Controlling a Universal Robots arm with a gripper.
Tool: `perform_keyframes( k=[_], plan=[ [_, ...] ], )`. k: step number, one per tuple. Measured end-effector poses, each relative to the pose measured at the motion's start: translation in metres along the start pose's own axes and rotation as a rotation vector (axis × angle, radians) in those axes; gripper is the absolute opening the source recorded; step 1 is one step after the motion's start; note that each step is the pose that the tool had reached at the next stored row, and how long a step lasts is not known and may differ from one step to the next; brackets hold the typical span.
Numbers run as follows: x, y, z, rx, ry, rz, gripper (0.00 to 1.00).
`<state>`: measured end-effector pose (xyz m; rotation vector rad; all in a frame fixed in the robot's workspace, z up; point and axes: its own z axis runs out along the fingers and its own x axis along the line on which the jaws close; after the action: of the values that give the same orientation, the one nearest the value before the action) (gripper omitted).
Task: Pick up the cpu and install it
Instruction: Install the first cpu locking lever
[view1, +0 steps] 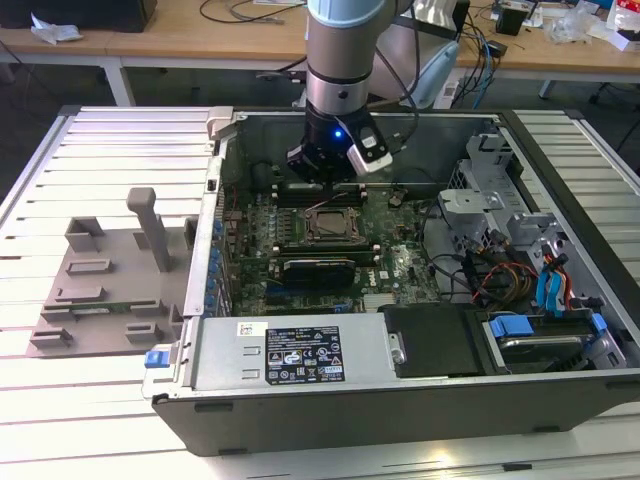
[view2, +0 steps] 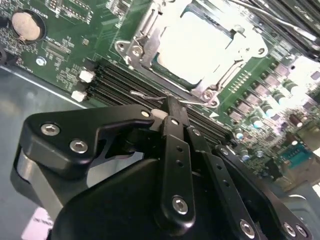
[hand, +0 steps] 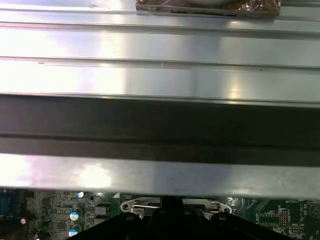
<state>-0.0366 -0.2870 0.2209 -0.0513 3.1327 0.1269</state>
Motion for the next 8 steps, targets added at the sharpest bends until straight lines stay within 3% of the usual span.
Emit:
perform_keyframes(
  k=[4,8],
  plan=[
    [-0.0111,-0.0009,0.007,-0.0001,0.0035,0.0,0.11],
    [-0.0156,-0.0014,0.0117,0.0001,0.0043,0.0,0.11]
  ],
)
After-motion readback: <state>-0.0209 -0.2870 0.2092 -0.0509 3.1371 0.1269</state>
